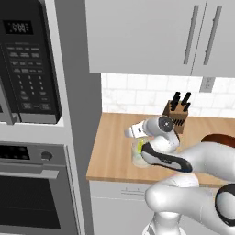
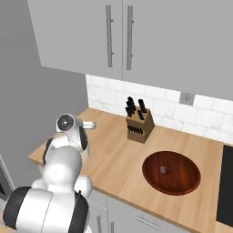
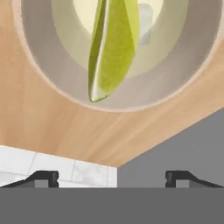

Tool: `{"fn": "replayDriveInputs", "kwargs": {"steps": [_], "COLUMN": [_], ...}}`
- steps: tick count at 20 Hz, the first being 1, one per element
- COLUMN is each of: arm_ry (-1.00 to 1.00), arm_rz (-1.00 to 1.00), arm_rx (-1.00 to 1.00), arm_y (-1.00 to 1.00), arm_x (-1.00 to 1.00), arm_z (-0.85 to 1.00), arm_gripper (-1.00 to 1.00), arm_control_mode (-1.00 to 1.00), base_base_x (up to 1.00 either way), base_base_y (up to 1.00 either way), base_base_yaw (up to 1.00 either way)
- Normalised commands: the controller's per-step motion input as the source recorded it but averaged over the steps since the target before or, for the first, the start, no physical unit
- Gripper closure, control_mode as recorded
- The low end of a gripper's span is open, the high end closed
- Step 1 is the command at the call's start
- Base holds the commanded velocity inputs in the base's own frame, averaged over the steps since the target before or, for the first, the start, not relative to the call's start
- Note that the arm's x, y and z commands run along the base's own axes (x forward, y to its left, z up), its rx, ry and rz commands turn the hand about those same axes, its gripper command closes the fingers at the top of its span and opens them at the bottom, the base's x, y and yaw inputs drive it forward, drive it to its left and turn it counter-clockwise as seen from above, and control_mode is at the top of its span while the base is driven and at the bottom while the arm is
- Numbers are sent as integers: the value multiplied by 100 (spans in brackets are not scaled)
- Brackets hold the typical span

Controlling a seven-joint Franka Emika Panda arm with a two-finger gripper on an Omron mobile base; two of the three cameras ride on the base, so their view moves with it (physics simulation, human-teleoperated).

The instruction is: Grab a lemon wedge from the fridge and one ice cube from the ice bowl, and put them in the glass of lemonade.

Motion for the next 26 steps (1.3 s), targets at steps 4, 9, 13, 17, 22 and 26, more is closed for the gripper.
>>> {"fn": "replayDriveInputs", "kwargs": {"steps": [4,9,13,17,22,26], "arm_ry": [-5,-8,-9,-3,-5,-9], "arm_rz": [0,0,0,-1,0,0], "arm_rx": [0,1,2,2,0,0], "arm_y": [-23,-27,-37,-55,-66,-64], "arm_x": [-93,-100,-100,-100,-100,-100], "arm_z": [93,98,89,79,3,-18], "arm_gripper": [-100,-100,-100,-100,-100,-100], "arm_control_mode": [-100,-100,-100,-100,-100,-100], "base_base_x": [0,0,0,0,0,0], "base_base_y": [0,0,0,0,0,0], "base_base_yaw": [0,0,0,0,0,0]}}
